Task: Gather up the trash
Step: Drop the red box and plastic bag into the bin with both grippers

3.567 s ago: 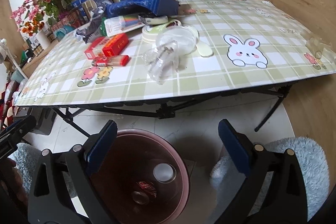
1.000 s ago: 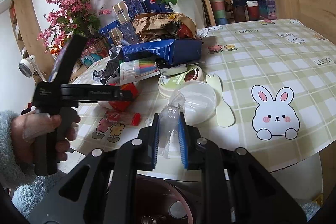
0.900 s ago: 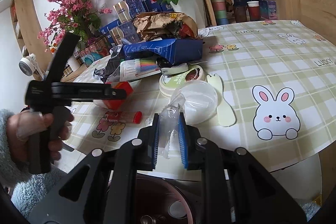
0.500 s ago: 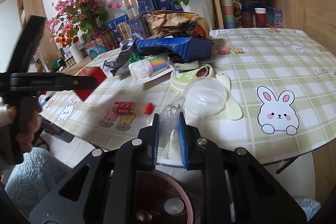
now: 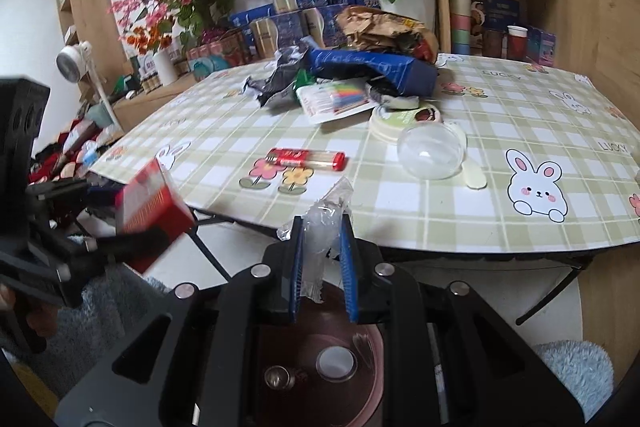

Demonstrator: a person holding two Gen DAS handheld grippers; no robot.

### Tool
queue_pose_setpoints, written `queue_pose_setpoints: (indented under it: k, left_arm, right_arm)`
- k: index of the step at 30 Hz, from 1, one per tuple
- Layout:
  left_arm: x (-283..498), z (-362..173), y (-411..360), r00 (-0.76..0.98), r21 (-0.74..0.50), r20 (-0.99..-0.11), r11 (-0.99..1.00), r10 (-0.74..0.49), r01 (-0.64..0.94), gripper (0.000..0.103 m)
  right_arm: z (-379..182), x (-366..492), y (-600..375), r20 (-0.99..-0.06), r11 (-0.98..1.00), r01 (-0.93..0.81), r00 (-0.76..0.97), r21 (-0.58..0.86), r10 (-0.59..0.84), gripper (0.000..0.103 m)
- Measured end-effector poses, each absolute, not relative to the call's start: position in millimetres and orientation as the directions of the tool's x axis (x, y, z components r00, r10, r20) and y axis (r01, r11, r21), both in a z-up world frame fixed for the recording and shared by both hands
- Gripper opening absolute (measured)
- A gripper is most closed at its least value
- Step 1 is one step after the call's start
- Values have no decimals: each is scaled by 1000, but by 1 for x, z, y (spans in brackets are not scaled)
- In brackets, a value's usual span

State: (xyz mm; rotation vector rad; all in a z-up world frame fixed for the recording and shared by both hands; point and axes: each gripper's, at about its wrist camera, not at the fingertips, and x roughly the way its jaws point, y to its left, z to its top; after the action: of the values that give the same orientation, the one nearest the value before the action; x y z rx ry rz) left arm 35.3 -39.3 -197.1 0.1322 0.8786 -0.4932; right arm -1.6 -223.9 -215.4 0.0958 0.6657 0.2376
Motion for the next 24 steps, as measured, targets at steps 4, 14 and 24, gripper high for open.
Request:
queue_pose_setpoints:
  k: [4, 14, 24]
  left_arm:
    - [25, -219, -41, 508, -72, -788, 872, -348, 485, 89]
    - [35, -260, -39, 383, -200, -838, 871, -390, 449, 89]
    - [33, -244, -30, 458, -231, -777, 872, -432, 431, 96]
  right_arm:
    - [-216, -3, -221, -610, 973, -182, 758, 143, 232, 20]
    - [-222, 0, -223, -635, 979, -152, 746, 133, 202, 20]
    - [-225, 2, -219, -652, 980, -164, 731, 114, 199, 20]
